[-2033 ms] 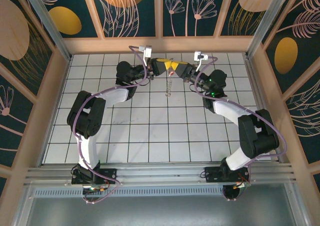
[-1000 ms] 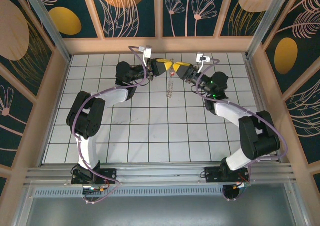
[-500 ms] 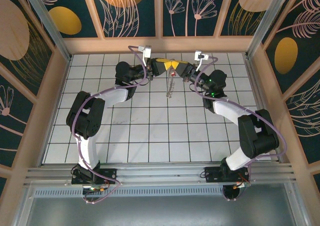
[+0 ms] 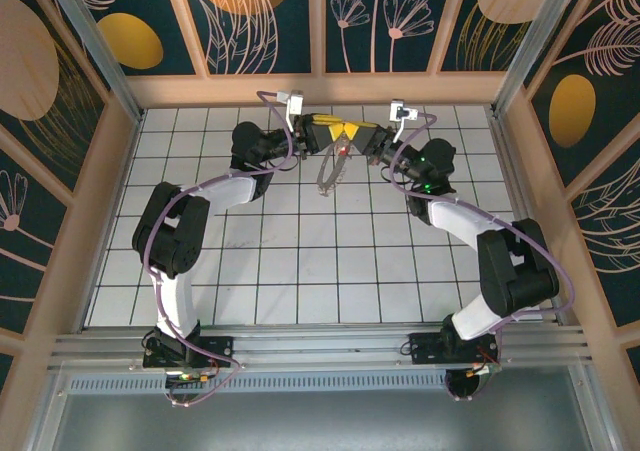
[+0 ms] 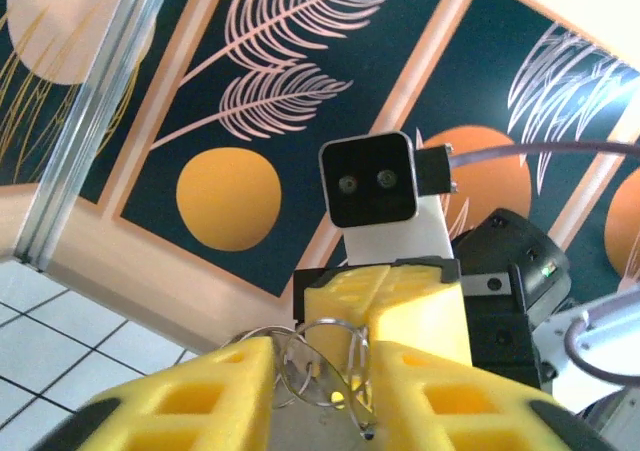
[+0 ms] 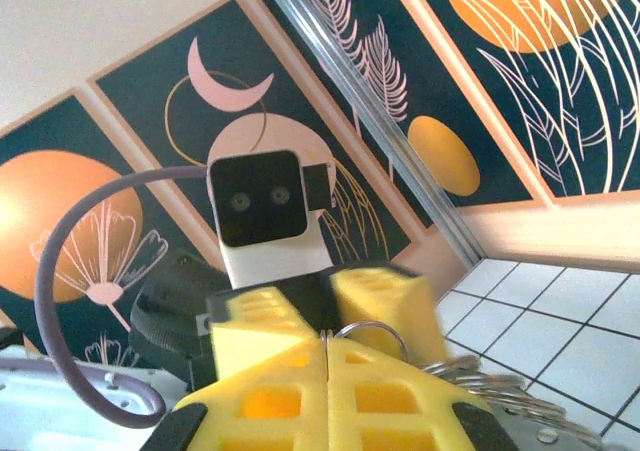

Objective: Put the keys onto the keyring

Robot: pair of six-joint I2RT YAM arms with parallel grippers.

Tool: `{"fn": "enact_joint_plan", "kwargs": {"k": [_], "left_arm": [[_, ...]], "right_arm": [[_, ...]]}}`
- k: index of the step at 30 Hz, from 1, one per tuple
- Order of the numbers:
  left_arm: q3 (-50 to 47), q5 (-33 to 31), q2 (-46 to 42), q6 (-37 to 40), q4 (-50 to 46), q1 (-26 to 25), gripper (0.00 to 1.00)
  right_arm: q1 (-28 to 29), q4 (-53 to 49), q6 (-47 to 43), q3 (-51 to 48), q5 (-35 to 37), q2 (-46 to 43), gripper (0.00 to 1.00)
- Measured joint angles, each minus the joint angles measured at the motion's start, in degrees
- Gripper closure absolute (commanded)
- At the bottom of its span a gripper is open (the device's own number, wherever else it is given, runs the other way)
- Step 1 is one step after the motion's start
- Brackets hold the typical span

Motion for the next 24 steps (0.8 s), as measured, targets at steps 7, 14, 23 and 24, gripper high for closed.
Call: {"fn": "enact_joint_plan", "kwargs": {"k": [7, 14, 23, 24], "left_arm": [[0.15, -0.87, -6.34, 9.09, -10.58, -0.31, 0.43], [5.73, -0.2, -8.79, 20.26, -25.77, 0.02, 0.42], [14.14, 5.44, -6.43, 31.34, -44.35, 1.75, 0.52], [15.17, 6.21, -5.66, 32.28, -46.1, 1.77, 0.53]], "right_arm": [[-3.91, -11.56, -8.55, 2.25, -5.75, -0.92, 1.0], [-6.19, -23.78, -19.34, 6.95, -12.74, -2.29, 1.0], [-9.07, -40.26, -32.04, 17.57, -22.21, 0.33, 1.0], [-9.16, -41.62, -33.05, 18.67, -23.04, 1.05, 1.0]]}}
